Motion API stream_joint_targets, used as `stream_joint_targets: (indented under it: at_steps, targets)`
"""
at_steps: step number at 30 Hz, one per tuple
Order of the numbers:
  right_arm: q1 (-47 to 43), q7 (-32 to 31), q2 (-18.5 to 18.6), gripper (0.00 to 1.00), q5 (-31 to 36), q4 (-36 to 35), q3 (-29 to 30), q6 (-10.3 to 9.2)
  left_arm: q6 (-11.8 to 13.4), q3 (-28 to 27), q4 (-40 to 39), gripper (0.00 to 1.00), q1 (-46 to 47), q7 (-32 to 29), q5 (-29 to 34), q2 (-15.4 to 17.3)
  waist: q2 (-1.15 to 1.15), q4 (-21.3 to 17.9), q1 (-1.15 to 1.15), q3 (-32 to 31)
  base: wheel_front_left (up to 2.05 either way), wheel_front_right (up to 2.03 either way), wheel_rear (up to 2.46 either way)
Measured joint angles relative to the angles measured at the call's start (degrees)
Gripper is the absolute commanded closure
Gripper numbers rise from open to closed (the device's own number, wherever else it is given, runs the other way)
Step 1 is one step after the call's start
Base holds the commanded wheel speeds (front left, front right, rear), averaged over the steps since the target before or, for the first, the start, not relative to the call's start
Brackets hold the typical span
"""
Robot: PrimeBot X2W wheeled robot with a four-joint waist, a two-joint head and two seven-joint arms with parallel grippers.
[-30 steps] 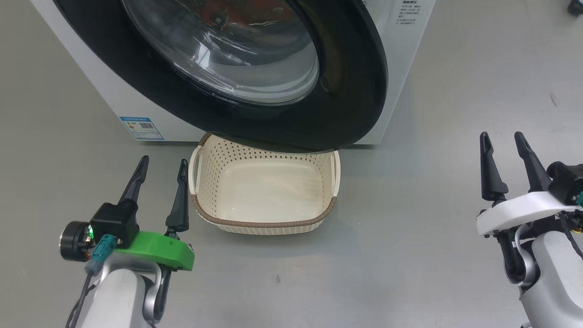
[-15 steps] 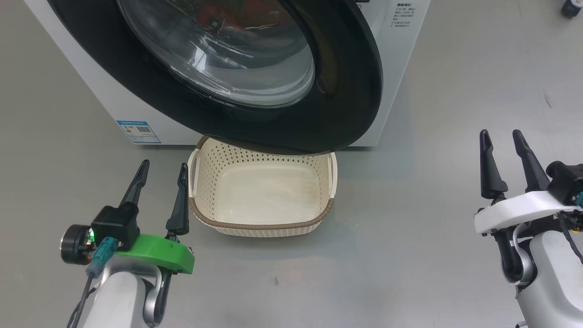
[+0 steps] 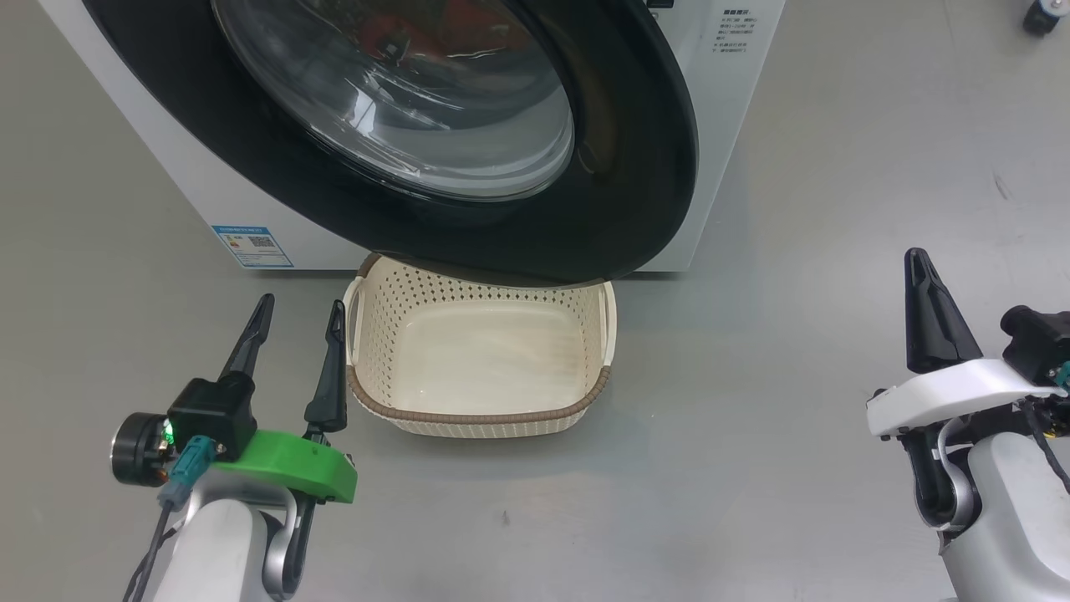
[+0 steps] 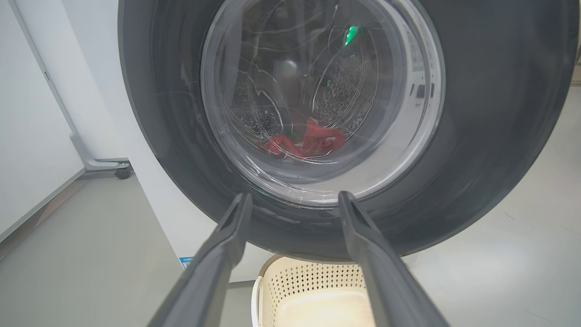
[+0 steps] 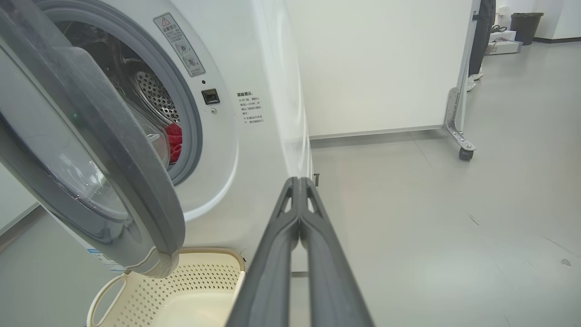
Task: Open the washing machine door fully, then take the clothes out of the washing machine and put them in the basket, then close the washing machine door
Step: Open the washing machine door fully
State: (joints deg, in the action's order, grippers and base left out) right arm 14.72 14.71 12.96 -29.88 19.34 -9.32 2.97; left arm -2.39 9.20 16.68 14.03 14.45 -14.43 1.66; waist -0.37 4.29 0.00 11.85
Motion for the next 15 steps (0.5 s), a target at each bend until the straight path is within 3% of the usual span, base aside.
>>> stream_joint_targets:
  at_steps: [7, 15]
  targets:
    - [0.0, 0.0, -1.4, 1.0, -4.7, 0.7, 1.8, 1.68, 0.0, 0.0, -0.1, 0.0, 0.0, 0.0, 0.0, 0.0, 0.0, 0.1, 0.0, 0.2, 0.0, 0.0, 0.0]
    - [2.7, -3.0, -6.5, 1.0, -20.5, 1.1, 6.4, 3.53, 0.0, 0.1, -0.6, 0.0, 0.0, 0.0, 0.0, 0.0, 0.0, 0.2, 0.0, 0.9, 0.0, 0.0, 0.0]
